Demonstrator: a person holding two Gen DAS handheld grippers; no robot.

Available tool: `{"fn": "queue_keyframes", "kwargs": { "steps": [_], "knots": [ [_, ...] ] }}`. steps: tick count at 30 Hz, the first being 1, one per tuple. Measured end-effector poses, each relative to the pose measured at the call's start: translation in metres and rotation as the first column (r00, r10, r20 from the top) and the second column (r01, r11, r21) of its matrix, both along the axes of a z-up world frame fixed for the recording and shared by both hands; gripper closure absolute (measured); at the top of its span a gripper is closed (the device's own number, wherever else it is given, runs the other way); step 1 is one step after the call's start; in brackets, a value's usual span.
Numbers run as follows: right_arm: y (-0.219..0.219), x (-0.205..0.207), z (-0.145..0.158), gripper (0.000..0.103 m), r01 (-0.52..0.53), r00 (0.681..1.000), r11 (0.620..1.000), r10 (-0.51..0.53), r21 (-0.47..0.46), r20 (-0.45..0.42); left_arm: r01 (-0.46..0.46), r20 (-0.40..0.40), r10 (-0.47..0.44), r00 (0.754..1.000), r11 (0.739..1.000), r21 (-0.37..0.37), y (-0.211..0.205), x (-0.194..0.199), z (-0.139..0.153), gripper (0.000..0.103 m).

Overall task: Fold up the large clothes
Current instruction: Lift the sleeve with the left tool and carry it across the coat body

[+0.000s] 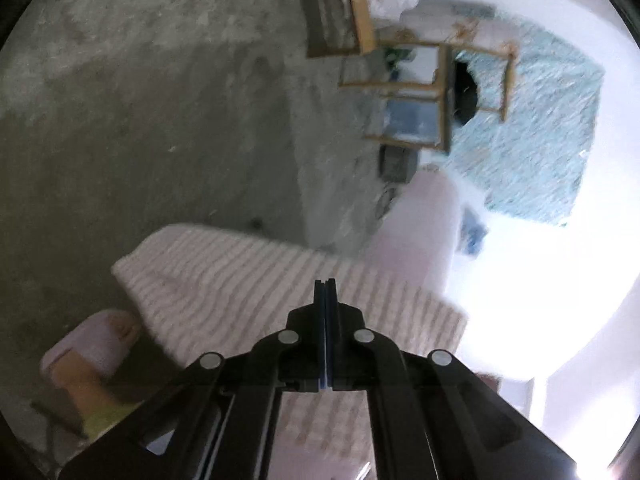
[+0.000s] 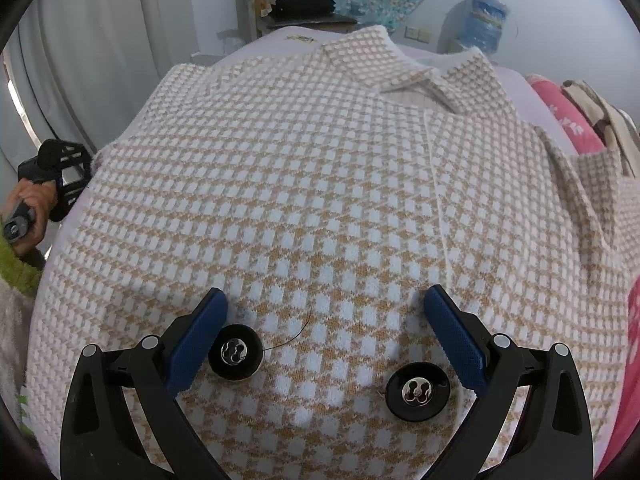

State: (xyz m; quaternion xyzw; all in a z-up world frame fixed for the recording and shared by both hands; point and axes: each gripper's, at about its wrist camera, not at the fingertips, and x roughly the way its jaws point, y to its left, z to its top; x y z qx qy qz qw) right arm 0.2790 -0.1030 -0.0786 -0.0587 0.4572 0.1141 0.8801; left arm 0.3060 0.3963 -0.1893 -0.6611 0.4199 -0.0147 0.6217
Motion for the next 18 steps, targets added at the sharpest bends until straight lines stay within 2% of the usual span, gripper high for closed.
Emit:
{"fn": "queue_keyframes", "kwargs": {
  "steps": [1,2,3,5,9,13,18],
  "knots": [
    [0.0,0.0,0.0,0.008,0.004,1.0,1.0,-0.004,0.006,0.001,0.032,-0.032,-0.032,0.999,0.999,-0.004,-0.004,-0.006,-0.001,0.096],
    [-0.001,-0.001,0.0,0.008,0.004,1.0,1.0,-0.004,0.013,0.002,0.048,-0.05,-0.049,0.998,0.999,-0.017,-0.007,-0.011,-0.003,0.077],
    [-0.002,-0.001,0.001,0.008,0.005,1.0,1.0,-0.005,0.021,0.002,0.054,-0.071,-0.057,0.996,0.998,-0.039,-0.01,-0.022,-0.008,0.054],
    [-0.005,-0.001,0.001,0.008,0.005,1.0,0.999,-0.005,0.041,0.002,0.031,-0.091,-0.036,0.995,0.997,-0.064,-0.012,-0.04,-0.016,0.037],
    [-0.004,0.001,0.0,0.008,0.001,1.0,0.999,-0.001,0.037,-0.006,-0.028,-0.073,0.015,0.997,0.983,-0.184,-0.009,-0.073,-0.037,0.021],
    [0.006,0.001,-0.002,0.008,-0.009,1.0,0.999,0.008,-0.036,-0.008,-0.066,-0.075,0.046,0.996,0.952,-0.3,-0.011,-0.085,-0.062,0.017],
    [0.009,0.002,-0.003,0.008,0.003,1.0,0.999,-0.004,-0.05,-0.012,-0.077,-0.131,0.02,0.991,0.889,-0.451,-0.03,-0.097,-0.109,0.016]
  ]
}}
